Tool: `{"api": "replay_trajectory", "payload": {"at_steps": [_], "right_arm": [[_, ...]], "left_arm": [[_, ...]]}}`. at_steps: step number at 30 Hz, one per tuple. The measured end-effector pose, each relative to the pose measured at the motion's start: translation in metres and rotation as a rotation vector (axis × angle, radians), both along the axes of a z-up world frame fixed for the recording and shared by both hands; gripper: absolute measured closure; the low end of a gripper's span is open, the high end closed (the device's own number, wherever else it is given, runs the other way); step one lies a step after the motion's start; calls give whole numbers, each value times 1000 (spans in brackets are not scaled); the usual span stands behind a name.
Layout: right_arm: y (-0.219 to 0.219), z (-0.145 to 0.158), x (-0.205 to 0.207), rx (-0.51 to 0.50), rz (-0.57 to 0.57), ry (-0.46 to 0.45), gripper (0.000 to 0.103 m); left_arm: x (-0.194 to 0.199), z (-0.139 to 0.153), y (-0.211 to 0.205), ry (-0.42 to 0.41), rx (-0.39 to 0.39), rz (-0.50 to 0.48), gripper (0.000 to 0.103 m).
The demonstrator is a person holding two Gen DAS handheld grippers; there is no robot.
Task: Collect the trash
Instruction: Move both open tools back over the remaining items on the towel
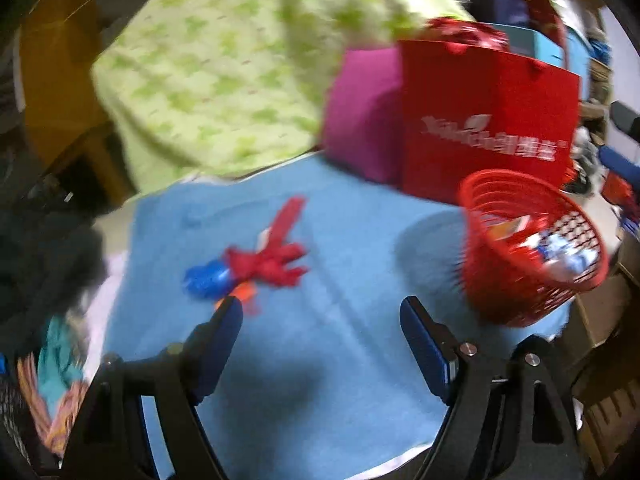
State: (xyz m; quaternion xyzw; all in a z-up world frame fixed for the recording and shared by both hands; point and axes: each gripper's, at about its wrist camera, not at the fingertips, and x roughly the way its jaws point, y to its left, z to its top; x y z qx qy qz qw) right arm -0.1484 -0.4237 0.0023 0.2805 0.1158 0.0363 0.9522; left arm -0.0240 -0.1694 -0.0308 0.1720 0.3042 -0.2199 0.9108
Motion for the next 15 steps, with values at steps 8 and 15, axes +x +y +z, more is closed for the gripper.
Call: {"api": "replay_trajectory", "payload": {"at_steps": [8, 15], "right_arm": [[74, -5, 45, -65, 162, 73, 35], [110, -19, 72, -87, 252, 144, 35]], "left_arm": [[27, -37, 114, 70, -7, 261, 21], [31, -43, 163, 81, -11, 358, 21]]}}
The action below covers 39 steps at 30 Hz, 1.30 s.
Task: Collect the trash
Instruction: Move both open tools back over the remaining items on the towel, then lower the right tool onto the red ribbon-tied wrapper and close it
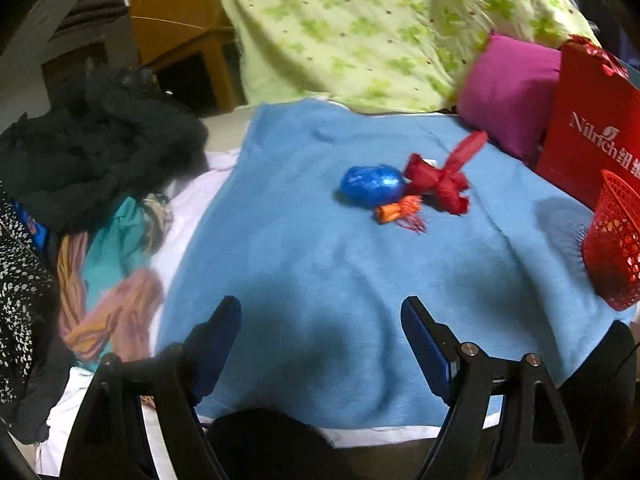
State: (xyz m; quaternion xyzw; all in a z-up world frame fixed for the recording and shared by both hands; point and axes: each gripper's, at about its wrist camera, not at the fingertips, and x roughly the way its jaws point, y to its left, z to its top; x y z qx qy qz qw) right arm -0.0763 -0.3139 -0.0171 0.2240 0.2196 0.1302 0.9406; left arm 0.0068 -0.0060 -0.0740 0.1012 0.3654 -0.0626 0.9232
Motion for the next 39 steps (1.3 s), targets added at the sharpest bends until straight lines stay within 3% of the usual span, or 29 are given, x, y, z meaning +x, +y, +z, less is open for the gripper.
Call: {"api": "replay_trajectory", "payload": {"at_steps": [9, 16, 30, 34, 39], "right_arm": [[13, -5, 15, -28, -13, 54, 35], [25, 0, 22, -54, -33, 69, 35], [47, 23, 25, -95, -24, 16, 35], [43, 26, 41, -95, -15, -15, 34], [38, 8, 78, -115, -30, -11, 34]], "left_arm": [[13, 6, -6, -28, 0, -16, 21], [16, 28, -8, -82, -9, -47, 21], [-1, 62, -17, -172, 5, -90, 21], [3, 62, -22, -181, 8, -67, 20], [20, 56, -30, -168, 4, -27, 20]]}}
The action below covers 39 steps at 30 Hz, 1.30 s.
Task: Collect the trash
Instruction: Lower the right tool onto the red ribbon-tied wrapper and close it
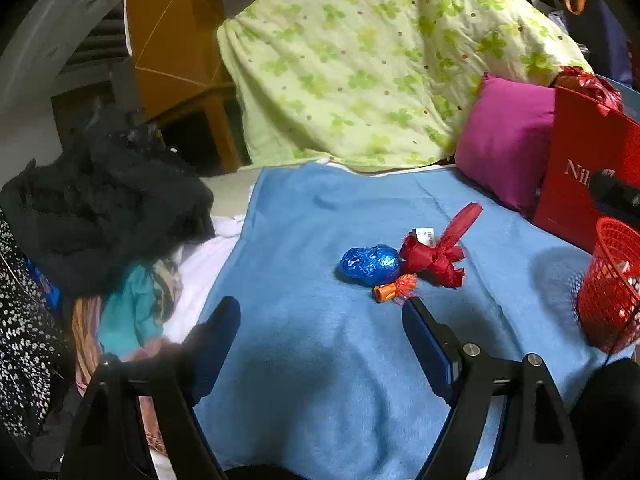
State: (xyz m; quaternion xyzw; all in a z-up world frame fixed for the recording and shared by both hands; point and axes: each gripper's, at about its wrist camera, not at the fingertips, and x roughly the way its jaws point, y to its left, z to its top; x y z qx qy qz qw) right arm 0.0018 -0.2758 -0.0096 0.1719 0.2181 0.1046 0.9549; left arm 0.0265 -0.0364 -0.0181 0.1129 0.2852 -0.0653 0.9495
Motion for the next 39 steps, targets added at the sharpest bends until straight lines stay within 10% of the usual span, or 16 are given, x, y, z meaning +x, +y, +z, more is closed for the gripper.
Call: {"api": "replay_trajectory", "payload": {"at_steps": [15, 39], "right_arm": [[-29, -78, 78, 98, -30, 122, 34], [-16, -107, 142, 43, -8, 228, 34]], "left_arm": [[62, -30, -47, 41, 34, -45, 20], [126, -74, -50, 98, 22, -40, 20]]}}
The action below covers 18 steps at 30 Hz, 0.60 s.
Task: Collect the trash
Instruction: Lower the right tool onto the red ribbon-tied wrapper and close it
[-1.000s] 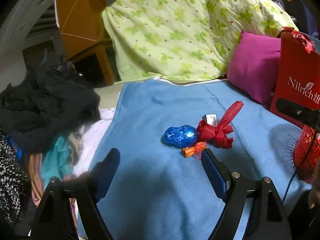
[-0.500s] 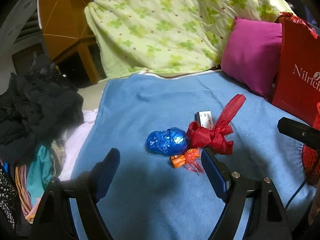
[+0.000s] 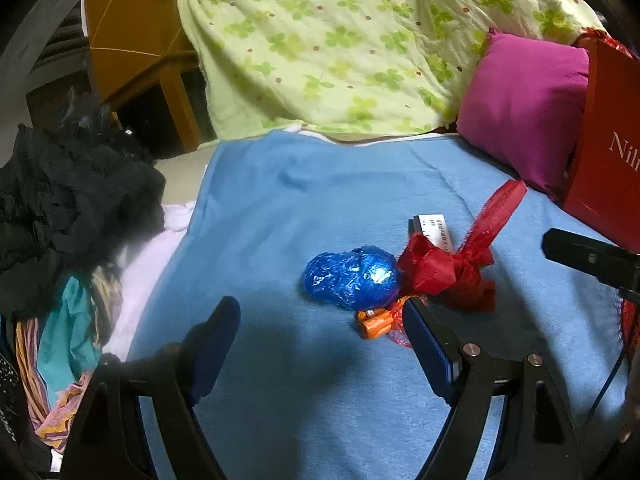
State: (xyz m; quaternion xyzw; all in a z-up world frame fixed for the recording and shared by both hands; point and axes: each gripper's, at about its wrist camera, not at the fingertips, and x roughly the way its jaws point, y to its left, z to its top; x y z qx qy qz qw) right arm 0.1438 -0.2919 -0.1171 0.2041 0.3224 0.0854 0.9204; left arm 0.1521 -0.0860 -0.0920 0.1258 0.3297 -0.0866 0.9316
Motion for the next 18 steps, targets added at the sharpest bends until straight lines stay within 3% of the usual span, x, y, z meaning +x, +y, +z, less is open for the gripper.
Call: {"api": "replay_trajectory", "payload": {"at_steps": [8, 18], "right_arm": [[10, -4, 25, -14, 20, -2, 34], [7, -28, 68, 58, 17, 100, 34]], "left_arm": [[4, -4, 6, 12, -7, 19, 20], [10, -13, 11, 32, 0, 31, 20]]}}
